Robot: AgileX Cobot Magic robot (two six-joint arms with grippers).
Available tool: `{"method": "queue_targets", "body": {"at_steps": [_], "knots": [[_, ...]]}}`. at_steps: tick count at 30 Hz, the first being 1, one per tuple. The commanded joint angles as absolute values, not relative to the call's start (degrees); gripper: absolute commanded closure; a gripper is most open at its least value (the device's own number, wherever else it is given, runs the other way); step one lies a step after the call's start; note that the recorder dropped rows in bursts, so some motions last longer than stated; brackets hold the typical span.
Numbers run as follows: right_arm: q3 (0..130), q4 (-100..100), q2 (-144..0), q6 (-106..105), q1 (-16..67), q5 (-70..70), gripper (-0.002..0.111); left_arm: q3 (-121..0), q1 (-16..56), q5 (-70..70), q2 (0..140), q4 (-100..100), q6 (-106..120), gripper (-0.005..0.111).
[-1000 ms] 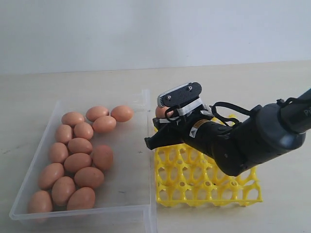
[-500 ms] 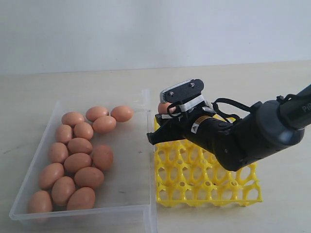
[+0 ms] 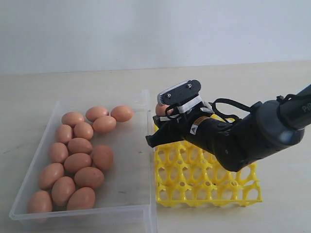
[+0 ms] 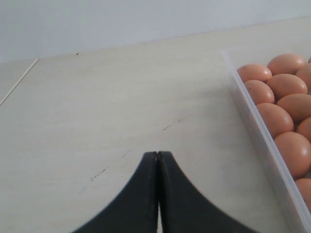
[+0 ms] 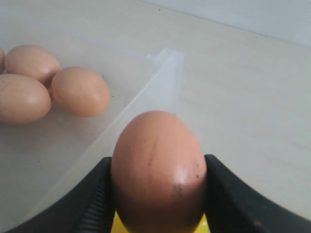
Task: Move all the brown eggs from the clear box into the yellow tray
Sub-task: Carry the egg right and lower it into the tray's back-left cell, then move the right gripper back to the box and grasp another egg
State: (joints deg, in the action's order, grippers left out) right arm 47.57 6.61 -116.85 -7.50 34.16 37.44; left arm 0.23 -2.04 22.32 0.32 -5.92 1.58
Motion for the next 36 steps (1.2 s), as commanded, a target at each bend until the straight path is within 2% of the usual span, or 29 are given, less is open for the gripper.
{"method": "queue_targets", "body": {"at_steps": [1, 4, 9, 12, 19, 25, 31, 36], "knots": [[48.5, 5.9, -116.8, -7.5, 33.8, 36.7, 0.103, 0.0, -1.6, 21.8, 0.0, -5.8, 1.3, 0.107], [49.8, 5.4, -116.8, -7.5, 33.8, 33.9, 0.09, 0.0, -1.6, 21.8, 0.0, -5.8, 1.3, 0.107], [50.2, 5.4, -116.8, -7.5, 33.8, 32.7, 0.059, 0.0, -1.6, 21.8, 0.0, -5.8, 1.3, 0.107], [50.2, 5.4, -116.8, -7.5, 33.8, 32.3, 0.049, 0.0, -1.6, 21.8, 0.0, -5.8, 1.3, 0.107], [50.2, 5.4, -114.7, -11.7, 33.8, 25.1, 0.047, 0.0, -1.6, 21.8, 0.0, -5.8, 1.3, 0.107], [50.7, 5.8, -103.3, -14.0, 33.8, 17.7, 0.049, 0.0, -1.6, 21.8, 0.0, -5.8, 1.3, 0.107], [64.9, 5.4, -97.1, -13.9, 35.7, -12.8, 0.055, 0.0, -1.6, 21.8, 0.0, -5.8, 1.3, 0.107], [78.7, 8.8, -102.8, -13.7, 39.4, -26.1, 0.055, 0.0, -1.6, 21.8, 0.0, -5.8, 1.3, 0.107]]}}
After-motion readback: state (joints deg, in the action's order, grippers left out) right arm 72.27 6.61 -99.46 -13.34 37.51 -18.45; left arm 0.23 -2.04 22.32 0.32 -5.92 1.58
